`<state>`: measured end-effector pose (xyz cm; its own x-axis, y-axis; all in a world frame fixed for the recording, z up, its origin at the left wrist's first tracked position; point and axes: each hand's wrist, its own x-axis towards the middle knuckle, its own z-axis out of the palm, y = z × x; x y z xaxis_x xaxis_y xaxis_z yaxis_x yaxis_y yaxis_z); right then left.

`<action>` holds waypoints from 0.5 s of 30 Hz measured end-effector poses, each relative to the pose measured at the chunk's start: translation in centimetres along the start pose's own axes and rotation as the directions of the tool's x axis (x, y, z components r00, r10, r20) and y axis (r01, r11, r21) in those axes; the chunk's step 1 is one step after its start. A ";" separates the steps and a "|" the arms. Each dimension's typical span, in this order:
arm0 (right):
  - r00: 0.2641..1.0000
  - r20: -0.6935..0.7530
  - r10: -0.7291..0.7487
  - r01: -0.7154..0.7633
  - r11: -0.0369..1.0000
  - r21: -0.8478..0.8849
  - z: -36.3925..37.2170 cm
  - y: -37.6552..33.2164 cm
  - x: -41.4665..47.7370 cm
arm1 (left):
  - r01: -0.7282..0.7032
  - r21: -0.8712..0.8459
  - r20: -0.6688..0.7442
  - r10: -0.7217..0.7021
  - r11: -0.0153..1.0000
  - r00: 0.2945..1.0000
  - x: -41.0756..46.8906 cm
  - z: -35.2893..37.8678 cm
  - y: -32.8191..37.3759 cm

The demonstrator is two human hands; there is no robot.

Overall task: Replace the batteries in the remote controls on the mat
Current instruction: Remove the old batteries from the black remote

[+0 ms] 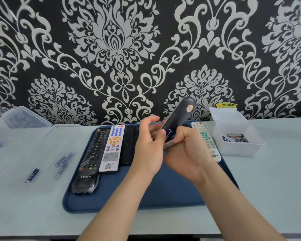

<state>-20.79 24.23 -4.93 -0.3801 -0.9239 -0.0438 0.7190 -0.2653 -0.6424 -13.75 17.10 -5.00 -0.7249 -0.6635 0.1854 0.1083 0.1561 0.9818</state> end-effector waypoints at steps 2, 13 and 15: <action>1.000 -0.015 -0.010 0.010 1.000 -0.018 0.0 0.1 0.1 | -0.109 0.108 -0.066 0.116 0.988 0.991 0.3 -0.2 -0.2; 0.912 -0.407 -0.061 0.115 0.987 0.110 -1.0 -0.2 0.5 | -0.278 0.606 0.309 0.101 0.745 0.946 0.3 -1.9 -0.3; 0.903 -0.426 -0.059 0.113 0.988 0.103 -1.0 -0.3 0.5 | -0.288 0.572 0.300 0.131 0.768 0.945 0.5 -2.2 0.0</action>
<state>-21.74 24.15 -5.53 -0.6332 -0.7013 -0.3275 0.7276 -0.3950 -0.5609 -12.59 15.16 -4.83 -0.8749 -0.3869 0.2912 -0.0973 0.7295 0.6770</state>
